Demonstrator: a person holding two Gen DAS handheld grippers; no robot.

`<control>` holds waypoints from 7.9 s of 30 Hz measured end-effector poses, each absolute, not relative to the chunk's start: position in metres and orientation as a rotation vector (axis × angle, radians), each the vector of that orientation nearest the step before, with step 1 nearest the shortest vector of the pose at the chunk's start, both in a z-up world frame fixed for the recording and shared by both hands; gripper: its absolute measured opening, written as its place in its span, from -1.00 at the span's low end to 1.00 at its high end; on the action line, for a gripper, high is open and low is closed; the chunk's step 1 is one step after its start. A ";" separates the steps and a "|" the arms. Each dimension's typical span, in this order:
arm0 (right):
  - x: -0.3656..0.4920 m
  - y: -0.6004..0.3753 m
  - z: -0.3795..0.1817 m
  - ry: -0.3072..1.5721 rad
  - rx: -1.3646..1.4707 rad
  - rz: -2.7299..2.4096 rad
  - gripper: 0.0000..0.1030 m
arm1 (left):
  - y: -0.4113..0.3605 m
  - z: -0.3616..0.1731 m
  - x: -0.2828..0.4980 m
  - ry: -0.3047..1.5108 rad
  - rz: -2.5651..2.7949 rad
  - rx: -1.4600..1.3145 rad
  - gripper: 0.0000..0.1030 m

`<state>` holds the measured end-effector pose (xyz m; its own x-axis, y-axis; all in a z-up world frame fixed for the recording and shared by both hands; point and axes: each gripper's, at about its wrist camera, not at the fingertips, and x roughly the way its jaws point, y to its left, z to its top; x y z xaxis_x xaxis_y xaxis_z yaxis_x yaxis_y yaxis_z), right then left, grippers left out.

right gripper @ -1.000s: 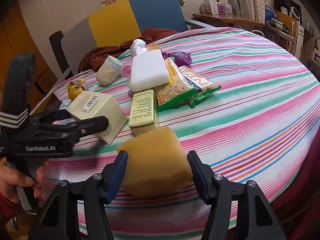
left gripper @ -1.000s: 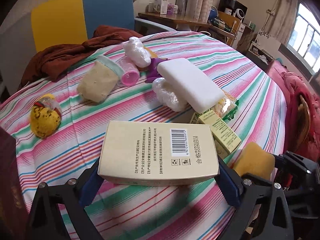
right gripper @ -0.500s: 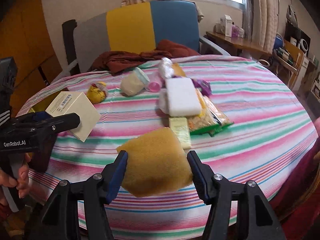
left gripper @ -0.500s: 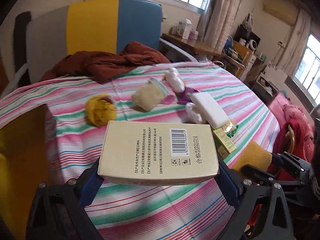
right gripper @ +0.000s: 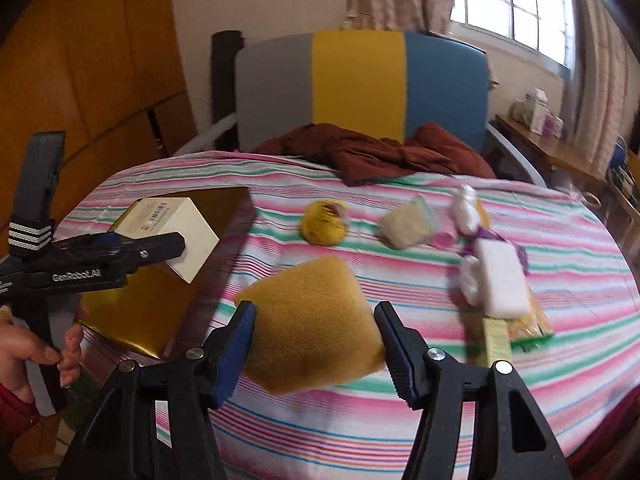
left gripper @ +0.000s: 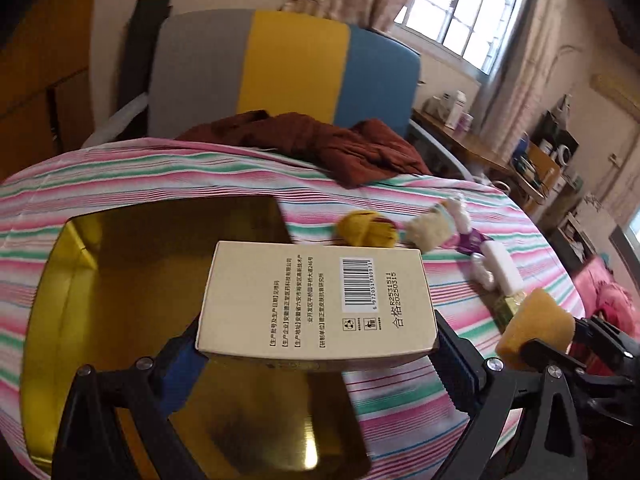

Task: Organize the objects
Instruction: 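Carry the yellow sponge into the gold tray and open the right gripper while the left carries the box, then lower the beige box into the gold tray and open the left gripper, then move both grippers back from the tray toward the remaining items, then grasp the cracker bag with black stripe with the right gripper, then grasp the green-yellow small box with the left gripper, then carry the cracker bag into the tray and open the right gripper while the left carries the box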

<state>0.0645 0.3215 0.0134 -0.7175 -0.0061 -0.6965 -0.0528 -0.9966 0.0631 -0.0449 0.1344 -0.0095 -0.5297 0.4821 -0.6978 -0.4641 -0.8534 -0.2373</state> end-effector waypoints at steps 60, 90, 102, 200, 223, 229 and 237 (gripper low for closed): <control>-0.120 0.187 -0.003 0.049 -1.323 3.002 0.51 | -0.012 -0.040 -0.171 -0.368 2.703 -1.336 0.99; -0.011 0.262 0.006 0.127 -1.177 2.976 0.51 | 0.050 -0.026 -0.069 -0.275 2.635 -1.191 0.99; 0.076 0.416 -0.033 0.272 -1.105 2.607 0.51 | 0.126 -0.016 -0.015 -0.124 2.476 -1.117 1.00; 0.105 0.572 -0.103 0.296 -0.983 2.328 -0.08 | 0.349 -0.091 0.044 0.377 2.044 -1.018 -0.41; 0.115 0.449 -0.028 0.258 -0.922 2.556 -0.08 | 0.220 -0.038 0.038 0.151 2.210 -0.971 -0.41; 0.094 0.394 -0.010 0.213 -0.931 2.696 -0.08 | 0.171 -0.030 0.027 0.070 2.301 -0.977 -0.41; 0.067 0.320 0.003 0.142 -0.985 2.876 -0.08 | 0.106 -0.030 0.017 0.013 2.421 -0.999 -0.41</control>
<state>0.0673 0.3195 0.0026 -0.7861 0.0625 -0.6149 -0.1229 -0.9908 0.0564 0.0173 0.1064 -0.0300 -0.5949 0.4582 -0.6604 -0.4651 -0.8663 -0.1821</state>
